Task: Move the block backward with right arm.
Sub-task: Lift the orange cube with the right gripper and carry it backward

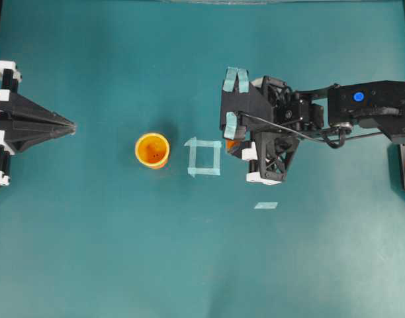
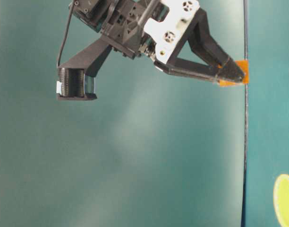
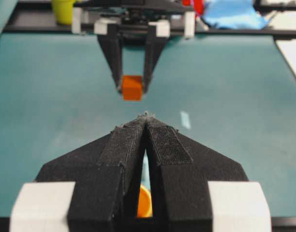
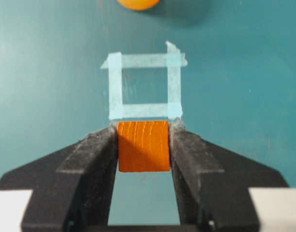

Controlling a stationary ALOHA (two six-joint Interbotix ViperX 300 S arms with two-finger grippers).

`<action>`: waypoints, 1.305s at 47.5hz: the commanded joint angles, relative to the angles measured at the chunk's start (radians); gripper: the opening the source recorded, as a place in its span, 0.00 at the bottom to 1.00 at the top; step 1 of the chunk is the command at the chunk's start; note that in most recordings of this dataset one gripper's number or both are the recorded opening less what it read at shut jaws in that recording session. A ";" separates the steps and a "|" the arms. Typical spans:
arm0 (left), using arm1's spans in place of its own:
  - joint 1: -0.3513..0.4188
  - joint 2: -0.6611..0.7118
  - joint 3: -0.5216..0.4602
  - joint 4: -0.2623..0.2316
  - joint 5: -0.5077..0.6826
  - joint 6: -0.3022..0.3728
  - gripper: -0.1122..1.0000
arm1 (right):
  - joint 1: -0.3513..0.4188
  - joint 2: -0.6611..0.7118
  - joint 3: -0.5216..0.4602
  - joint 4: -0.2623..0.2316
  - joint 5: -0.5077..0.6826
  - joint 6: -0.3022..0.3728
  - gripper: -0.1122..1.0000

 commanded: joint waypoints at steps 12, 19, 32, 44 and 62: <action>-0.002 0.002 -0.032 0.002 -0.005 -0.002 0.10 | -0.038 -0.025 -0.028 -0.002 -0.002 0.003 0.46; 0.000 0.002 -0.032 0.002 -0.005 -0.002 0.10 | -0.092 -0.025 -0.031 -0.002 -0.002 0.005 0.46; -0.002 0.002 -0.032 0.002 -0.005 -0.002 0.10 | -0.209 -0.023 -0.043 -0.002 0.000 -0.008 0.46; -0.002 0.002 -0.032 0.002 -0.005 -0.002 0.10 | -0.322 -0.017 -0.058 -0.002 -0.002 -0.009 0.46; -0.002 0.002 -0.034 0.002 -0.005 -0.002 0.10 | -0.462 0.057 -0.126 -0.025 -0.014 -0.009 0.46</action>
